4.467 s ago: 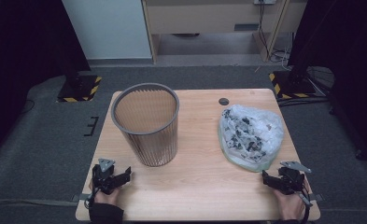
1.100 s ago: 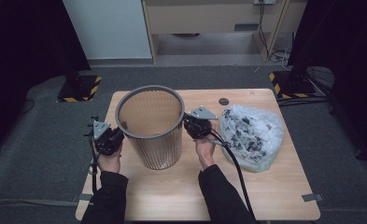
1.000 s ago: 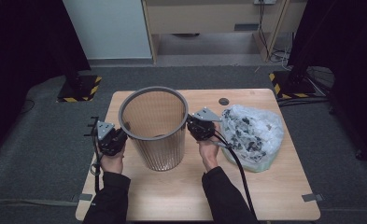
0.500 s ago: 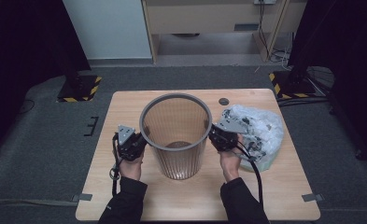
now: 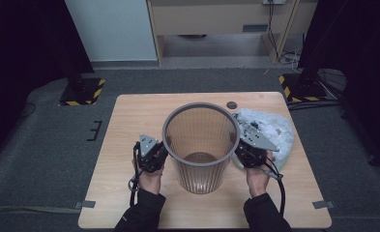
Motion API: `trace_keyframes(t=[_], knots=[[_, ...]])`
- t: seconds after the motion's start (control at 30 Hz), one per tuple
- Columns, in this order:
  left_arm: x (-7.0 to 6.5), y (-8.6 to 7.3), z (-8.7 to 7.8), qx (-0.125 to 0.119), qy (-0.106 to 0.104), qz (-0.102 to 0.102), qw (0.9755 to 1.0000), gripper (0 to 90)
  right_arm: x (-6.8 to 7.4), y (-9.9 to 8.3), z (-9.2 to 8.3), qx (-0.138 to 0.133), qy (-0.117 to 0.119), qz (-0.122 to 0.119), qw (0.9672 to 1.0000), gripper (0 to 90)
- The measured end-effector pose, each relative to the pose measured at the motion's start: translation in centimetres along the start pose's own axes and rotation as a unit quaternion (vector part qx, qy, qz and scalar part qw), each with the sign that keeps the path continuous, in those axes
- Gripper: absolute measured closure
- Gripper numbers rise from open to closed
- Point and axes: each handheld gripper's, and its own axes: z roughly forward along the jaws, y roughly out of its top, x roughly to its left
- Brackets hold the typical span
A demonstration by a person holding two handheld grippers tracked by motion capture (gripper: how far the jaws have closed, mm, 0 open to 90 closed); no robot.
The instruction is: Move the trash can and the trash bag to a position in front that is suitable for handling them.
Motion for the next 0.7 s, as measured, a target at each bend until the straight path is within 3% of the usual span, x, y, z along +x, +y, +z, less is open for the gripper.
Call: trace_keyframes(t=[0.33,0.37,0.4,0.47,0.53,0.7], knots=[[-0.9,0.0,-0.1,0.005,-0.004,0.013,0.9999,89.9,-0.6,-0.4,-1.0,-0.004,-0.003,0.014,0.9999,89.2],[-0.8,0.0,-0.1,0.006,-0.006,0.02,0.9998,89.9,-0.6,-0.4,-1.1,-0.003,-0.006,0.011,0.9999,86.8],[-0.8,0.0,-0.1,0.006,-0.006,0.031,0.9995,89.1,-0.9,-0.5,-1.2,-0.006,-0.011,0.0,0.9999,77.6],[-0.8,0.0,-0.4,0.005,0.002,0.054,0.9985,81.1,-1.4,-0.6,-1.5,-0.004,-0.015,-0.005,0.9999,68.4],[0.0,-0.3,-1.1,0.009,0.004,0.068,0.9976,75.4,-2.2,-1.1,-2.0,0.002,-0.04,-0.018,0.999,58.1],[1.5,-1.5,-2.2,0.024,0.02,0.074,0.9967,66.6,-4.2,-3.0,-2.8,0.037,-0.065,0.0,0.9972,46.6]])
